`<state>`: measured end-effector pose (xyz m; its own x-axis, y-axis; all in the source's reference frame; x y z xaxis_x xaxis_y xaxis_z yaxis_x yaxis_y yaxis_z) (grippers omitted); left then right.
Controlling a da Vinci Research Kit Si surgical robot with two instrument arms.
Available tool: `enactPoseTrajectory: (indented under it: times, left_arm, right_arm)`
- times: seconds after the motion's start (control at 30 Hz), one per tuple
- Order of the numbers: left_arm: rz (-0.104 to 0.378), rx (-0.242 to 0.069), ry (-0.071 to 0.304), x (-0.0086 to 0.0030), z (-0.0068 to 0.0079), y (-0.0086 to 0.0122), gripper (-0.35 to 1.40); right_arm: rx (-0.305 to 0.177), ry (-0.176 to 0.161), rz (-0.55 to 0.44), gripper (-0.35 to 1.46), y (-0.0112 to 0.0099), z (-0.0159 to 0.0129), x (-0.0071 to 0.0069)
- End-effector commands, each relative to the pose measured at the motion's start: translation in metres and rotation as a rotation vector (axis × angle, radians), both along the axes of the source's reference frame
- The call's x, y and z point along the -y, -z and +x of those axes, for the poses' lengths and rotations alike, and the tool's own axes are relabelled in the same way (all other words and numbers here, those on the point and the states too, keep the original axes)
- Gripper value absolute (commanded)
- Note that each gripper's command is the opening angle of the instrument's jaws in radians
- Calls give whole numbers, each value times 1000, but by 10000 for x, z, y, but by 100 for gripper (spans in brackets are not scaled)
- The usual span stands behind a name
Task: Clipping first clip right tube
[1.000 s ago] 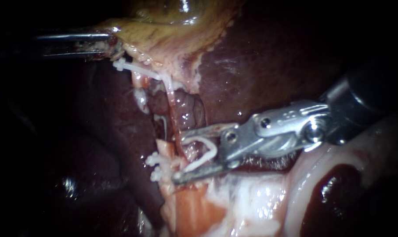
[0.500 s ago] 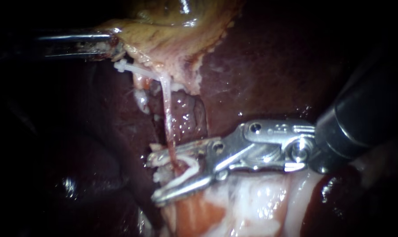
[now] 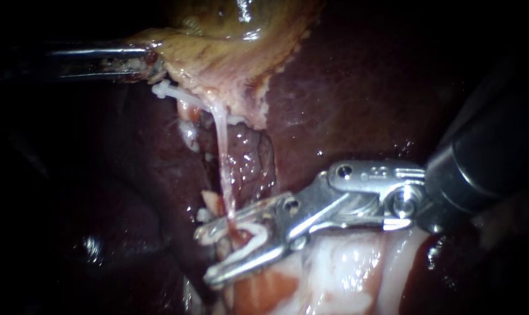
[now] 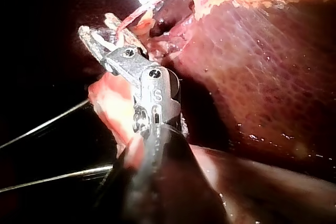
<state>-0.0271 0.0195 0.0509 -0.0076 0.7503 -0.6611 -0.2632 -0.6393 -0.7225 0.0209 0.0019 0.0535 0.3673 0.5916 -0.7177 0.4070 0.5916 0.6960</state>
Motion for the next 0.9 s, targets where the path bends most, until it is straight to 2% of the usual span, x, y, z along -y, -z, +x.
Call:
enactPoseTrajectory:
  times: [0.03, 0.27, 0.47, 0.9]
  left_arm:
    - [0, 0, 0, 0, 0, 0, -35]
    - [0, 0, 0, 0, 0, 0, -35]
    - [1, -3, -2, 0, 0, 0, -35]
    - [1, -3, -2, 0, 0, 0, -35]
  right_arm:
    - [0, 0, 1, 2, 1, -1, -1]
    - [8, 2, 20, -35, 6, -5, -7]
    - [50, 9, 87, -35, 6, -8, -13]
    - [64, 9, 104, -35, 3, -9, -12]
